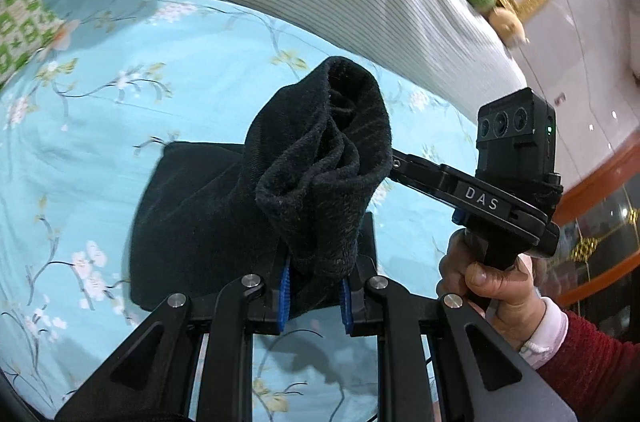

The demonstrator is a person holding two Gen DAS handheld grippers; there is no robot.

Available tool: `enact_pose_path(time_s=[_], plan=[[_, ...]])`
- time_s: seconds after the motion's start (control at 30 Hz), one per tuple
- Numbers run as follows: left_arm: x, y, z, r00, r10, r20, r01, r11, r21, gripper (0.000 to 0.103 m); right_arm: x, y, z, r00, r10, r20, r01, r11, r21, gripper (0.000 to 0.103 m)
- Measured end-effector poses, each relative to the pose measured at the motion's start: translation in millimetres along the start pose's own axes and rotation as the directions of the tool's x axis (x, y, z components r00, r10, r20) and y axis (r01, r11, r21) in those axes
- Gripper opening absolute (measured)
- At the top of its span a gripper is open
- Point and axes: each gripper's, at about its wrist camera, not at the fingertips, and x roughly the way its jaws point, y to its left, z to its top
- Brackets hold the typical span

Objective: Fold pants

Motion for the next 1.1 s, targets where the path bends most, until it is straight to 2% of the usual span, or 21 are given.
enact_pose_path(time_s=[0.47,0.8,0.93,1.0,1.1], plan=[[73,-55,-29,0.989,0.022,-0.147,-0.001,0.99,0.14,0.018,-44,-62,-44,0.996,-0.072,0.047,0.065,0.988,0.143,0.005],[111,-70,-41,0.975,0.078,-0.207,-0.03,0.974,0.226,0.019,-49,-90,-65,0.989,-0.144,0.021,0.137,0.971,0.195,0.005],[119,-73,-41,0.969,0.086,-0.231,-0.032,0.973,0.229,0.021,-48,-94,-69,0.985,-0.171,0.003,0.166,0.964,0.208,0.005],[124,-72,-41,0.966,0.092,-0.24,-0.036,0.973,0.229,0.028,-48,-95,-70,0.98,-0.199,-0.009,0.197,0.958,0.209,0.004],[125,-69,-44,0.963,0.074,-0.26,-0.019,0.978,0.209,0.046,-55,-99,-73,0.975,-0.224,-0.005,0.218,0.944,0.247,0.005]])
